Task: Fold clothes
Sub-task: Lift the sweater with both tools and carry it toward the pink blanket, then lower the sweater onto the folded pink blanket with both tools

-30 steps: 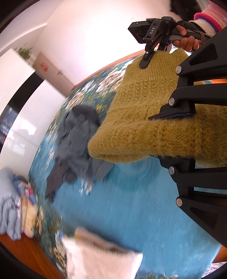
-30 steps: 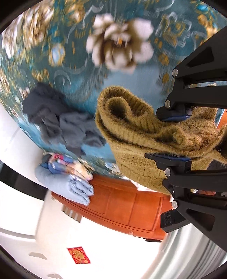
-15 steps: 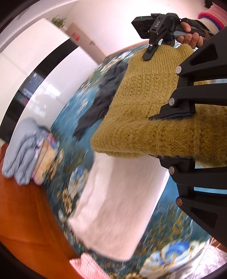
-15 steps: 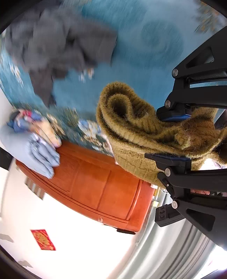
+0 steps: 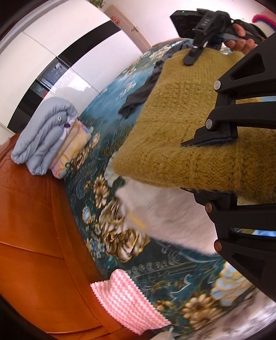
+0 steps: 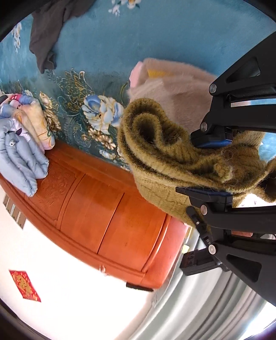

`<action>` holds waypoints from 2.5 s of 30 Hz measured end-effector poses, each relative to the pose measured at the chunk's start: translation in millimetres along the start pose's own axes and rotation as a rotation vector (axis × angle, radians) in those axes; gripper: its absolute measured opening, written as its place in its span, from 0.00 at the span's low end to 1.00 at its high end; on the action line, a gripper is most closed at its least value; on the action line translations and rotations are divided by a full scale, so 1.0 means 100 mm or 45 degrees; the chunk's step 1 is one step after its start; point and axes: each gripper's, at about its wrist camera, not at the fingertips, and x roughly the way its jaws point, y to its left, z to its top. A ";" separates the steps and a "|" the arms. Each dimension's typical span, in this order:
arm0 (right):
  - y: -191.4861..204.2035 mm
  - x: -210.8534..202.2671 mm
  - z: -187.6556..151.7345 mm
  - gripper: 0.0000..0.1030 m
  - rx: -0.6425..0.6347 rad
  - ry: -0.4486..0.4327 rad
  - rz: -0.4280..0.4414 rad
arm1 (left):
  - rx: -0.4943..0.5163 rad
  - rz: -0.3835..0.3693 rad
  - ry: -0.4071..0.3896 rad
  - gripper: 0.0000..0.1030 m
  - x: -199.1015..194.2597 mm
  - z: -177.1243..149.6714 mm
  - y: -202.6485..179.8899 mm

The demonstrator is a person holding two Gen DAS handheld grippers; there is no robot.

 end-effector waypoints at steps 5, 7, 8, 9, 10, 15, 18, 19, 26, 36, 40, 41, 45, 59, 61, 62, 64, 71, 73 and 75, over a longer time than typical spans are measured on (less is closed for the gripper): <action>-0.11 0.28 -0.07 0.30 -0.029 -0.032 -0.096 | -0.016 -0.021 0.002 0.29 0.27 0.18 0.17; -0.22 0.30 -0.11 0.30 -0.014 -0.041 -0.134 | -0.011 -0.007 0.024 0.29 0.37 0.18 0.19; -0.29 0.32 -0.13 0.30 -0.004 -0.045 -0.153 | -0.025 -0.013 0.031 0.29 0.41 0.15 0.23; -0.37 0.32 -0.14 0.30 0.020 -0.045 -0.169 | -0.038 -0.020 0.038 0.29 0.45 0.12 0.26; -0.46 0.31 -0.16 0.30 0.047 -0.045 -0.180 | -0.052 -0.026 0.045 0.29 0.49 0.09 0.30; -0.75 0.32 -0.22 0.30 0.119 -0.037 -0.192 | -0.183 -0.090 0.061 0.46 0.57 -0.17 0.50; -0.84 0.34 -0.25 0.31 0.136 -0.032 -0.192 | -0.259 -0.119 0.042 0.59 0.49 -0.31 0.61; -0.87 0.34 -0.26 0.31 0.147 -0.034 -0.181 | -0.279 -0.134 0.037 0.59 0.46 -0.35 0.65; -0.94 0.35 -0.26 0.32 0.163 -0.030 -0.144 | -0.437 -0.198 -0.025 0.74 0.24 -0.67 0.89; -1.01 0.34 -0.28 0.33 0.200 -0.018 -0.101 | -0.776 -0.425 0.034 0.84 0.51 -1.14 1.13; -1.03 0.35 -0.27 0.33 0.214 -0.016 -0.089 | -0.814 -0.447 0.013 0.83 0.53 -1.19 1.13; -1.03 0.35 -0.28 0.33 0.217 -0.016 -0.086 | -0.797 -0.440 -0.006 0.83 0.50 -1.18 1.11; -1.04 0.34 -0.28 0.33 0.222 -0.014 -0.083 | -0.717 -0.380 -0.027 0.67 0.44 -1.06 0.96; -0.67 0.28 -0.32 0.33 0.116 -0.012 -0.051 | -0.407 -0.210 -0.120 0.33 0.11 -0.38 0.58; -0.70 0.31 -0.33 0.33 0.115 -0.003 -0.093 | -0.402 -0.180 -0.096 0.33 0.17 -0.39 0.61; -0.72 0.33 -0.33 0.33 0.117 0.000 -0.111 | -0.431 -0.160 -0.066 0.33 0.25 -0.46 0.67; -0.81 0.33 -0.30 0.33 0.157 -0.015 -0.113 | -0.489 -0.157 -0.034 0.33 0.37 -0.64 0.80; -0.76 0.40 -0.18 0.33 0.070 0.000 -0.181 | -0.627 -0.230 -0.060 0.36 0.43 -0.85 0.97; -0.79 0.40 -0.18 0.33 0.079 0.015 -0.181 | -0.613 -0.232 -0.055 0.36 0.41 -0.83 0.94; -0.81 0.37 -0.19 0.36 0.096 0.031 -0.166 | -0.595 -0.216 -0.058 0.44 0.35 -0.82 0.91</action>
